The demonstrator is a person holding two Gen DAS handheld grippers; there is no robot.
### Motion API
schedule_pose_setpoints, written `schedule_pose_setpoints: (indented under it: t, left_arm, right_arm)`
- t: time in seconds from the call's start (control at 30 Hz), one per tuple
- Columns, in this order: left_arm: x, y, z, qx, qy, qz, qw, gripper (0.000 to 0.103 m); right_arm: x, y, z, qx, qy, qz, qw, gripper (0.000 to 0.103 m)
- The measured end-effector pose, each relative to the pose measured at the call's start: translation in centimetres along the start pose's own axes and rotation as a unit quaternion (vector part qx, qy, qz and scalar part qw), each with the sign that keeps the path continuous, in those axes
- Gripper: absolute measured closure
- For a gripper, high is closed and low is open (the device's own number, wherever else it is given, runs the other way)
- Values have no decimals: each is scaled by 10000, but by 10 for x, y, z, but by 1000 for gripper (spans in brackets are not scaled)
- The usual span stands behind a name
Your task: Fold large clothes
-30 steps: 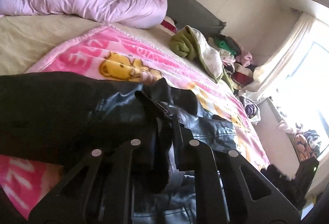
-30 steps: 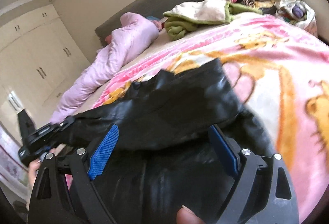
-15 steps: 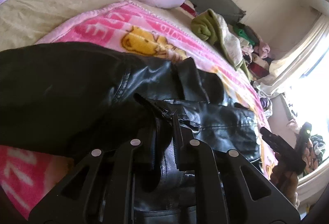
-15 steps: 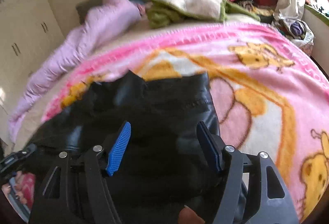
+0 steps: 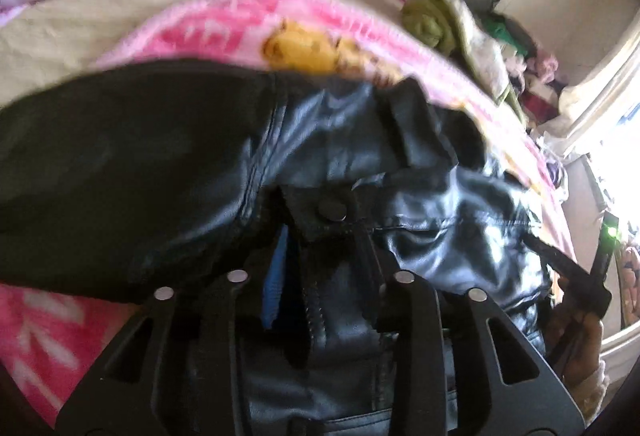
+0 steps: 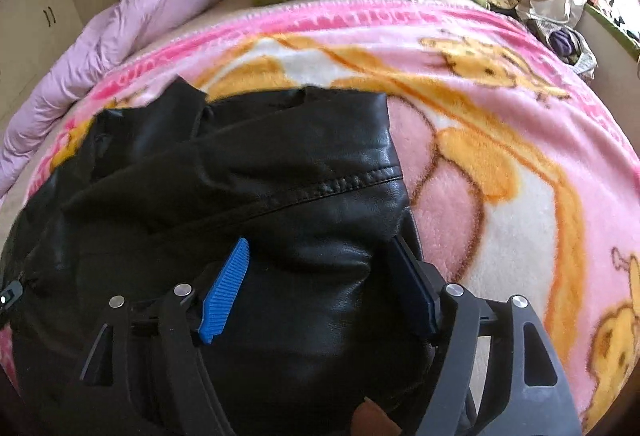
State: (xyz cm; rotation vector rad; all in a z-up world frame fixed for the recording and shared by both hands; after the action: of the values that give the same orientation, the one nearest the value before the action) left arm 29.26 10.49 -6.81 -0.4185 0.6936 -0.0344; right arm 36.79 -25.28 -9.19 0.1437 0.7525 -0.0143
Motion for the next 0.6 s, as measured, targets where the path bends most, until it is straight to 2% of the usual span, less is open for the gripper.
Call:
schedule_pose_setpoints:
  t: [0.07,0.13,0.23,0.3,0.4,0.6]
  left_arm:
    - [-14,-5,9,88,-351,-9,9993,77]
    - [-26,-9,17,174,-652,6,9977,71]
    - [-30,-16,20,338,-795,-44,9963,70]
    - [-26,-24,17,407,-673,-131,9968,65]
    - [-12,-39,3,620,-233,-285,9974,40]
    - [7,-50,-27,1097,323,-161,9933,35]
  right_arm:
    - [-17,6,0,90,-80,241,9996,28]
    - [-33,12,-2,219,-147,487,9985,27]
    - [-53,23,-8,154,-197,684,9973,26]
    - [-63,32,-15,54,-184,806,9966,24]
    - [-70,42,-26,-18,-55,919,9958,22]
    - [-77,44,-42,70,11,913,9958,18]
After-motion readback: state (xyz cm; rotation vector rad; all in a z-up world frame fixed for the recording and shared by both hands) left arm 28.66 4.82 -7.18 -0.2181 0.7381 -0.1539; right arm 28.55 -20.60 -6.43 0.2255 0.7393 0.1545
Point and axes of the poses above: each gripper's, at about its wrist camera, not at the fingertips, and x roughly the way its jaws point, y to its left, z to its top, the point moved 6 cm from there along x, roughly the way its jaws point, and after that the axes turned 10 degrees about -y, right-handed, at the moved point
